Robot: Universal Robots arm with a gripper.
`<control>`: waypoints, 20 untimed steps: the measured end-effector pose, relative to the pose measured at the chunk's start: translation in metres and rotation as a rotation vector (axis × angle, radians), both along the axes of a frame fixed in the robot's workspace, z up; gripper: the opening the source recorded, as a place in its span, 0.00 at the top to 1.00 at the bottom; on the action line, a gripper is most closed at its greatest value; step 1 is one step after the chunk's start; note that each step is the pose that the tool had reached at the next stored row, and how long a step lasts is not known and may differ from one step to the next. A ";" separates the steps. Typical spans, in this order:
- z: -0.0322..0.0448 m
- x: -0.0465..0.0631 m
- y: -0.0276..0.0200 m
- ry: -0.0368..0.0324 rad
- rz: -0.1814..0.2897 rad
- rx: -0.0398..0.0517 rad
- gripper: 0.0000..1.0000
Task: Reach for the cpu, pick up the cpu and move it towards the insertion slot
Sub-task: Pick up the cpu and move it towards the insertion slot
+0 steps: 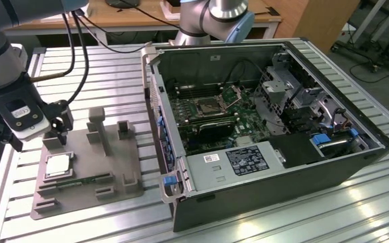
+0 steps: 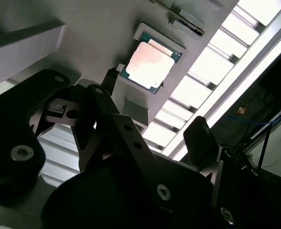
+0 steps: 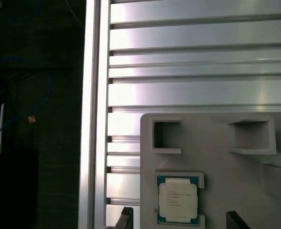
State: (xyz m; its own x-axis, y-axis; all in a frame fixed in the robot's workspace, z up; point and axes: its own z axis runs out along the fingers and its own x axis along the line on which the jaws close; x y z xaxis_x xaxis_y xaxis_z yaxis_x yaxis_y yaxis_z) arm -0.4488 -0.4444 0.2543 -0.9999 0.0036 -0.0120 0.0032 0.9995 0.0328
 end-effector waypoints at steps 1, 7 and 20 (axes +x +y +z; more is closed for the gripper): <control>-0.0019 0.000 -0.0008 -0.0003 0.000 0.0001 0.18; -0.0128 0.000 -0.0030 -0.0002 0.000 0.0001 0.18; -0.0268 0.000 -0.0032 -0.0002 0.000 0.0001 0.18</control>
State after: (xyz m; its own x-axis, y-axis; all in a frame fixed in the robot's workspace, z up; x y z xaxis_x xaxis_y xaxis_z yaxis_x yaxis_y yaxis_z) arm -0.4487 -0.4476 0.2274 -0.9999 0.0037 -0.0122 0.0033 0.9995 0.0329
